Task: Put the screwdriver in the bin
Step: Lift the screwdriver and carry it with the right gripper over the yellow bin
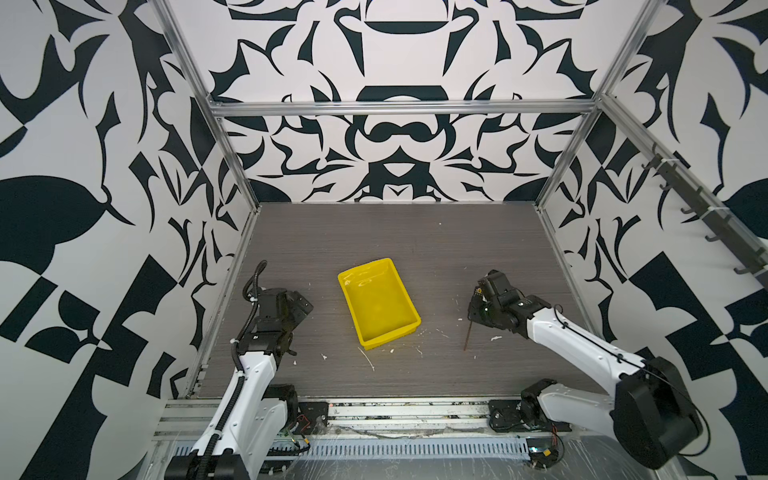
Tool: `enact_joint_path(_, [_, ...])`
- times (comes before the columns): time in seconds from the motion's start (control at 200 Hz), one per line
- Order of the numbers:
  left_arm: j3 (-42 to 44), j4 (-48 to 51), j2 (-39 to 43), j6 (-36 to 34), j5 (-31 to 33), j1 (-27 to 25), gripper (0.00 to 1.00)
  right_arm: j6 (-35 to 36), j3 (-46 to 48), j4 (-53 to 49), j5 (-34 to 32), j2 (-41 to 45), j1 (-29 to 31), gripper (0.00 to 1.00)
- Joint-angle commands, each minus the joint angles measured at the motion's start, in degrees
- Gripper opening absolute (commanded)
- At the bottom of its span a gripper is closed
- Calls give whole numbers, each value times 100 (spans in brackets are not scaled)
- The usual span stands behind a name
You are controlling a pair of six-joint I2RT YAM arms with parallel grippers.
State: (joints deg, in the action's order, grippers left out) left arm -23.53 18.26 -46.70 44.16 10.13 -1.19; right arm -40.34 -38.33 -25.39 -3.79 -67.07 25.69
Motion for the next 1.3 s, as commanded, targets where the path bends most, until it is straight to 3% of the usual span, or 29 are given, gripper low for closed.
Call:
enact_joint_path(0.0, [-141,56,-32,101,24,9,99,61,-631,-237,-475,24,328,0])
enact_joint_path(0.22, [-144,74,-41,101,8,9,99,169,-2344,-450,-880,-1044,1366,0])
enact_joint_path(0.46, [-125,-12,-108,101,-33,14,99,155,-3861,-458,-892,-2473,2225,0])
enact_joint_path(0.695, [-257,42,-406,84,-139,13,99,51,-4584,-353,-344,-3596,2517,0])
enact_joint_path(0.97, [-214,26,-309,75,-134,14,99,35,-4693,-498,11,-4350,2538,0])
enact_joint_path(1.105, [-187,10,-253,84,-126,14,99,25,-4691,-632,-309,-4562,2544,0])
enact_joint_path(1.295, [-202,28,-261,82,-119,8,99,-413,-5044,-1524,-1609,-4880,2497,1])
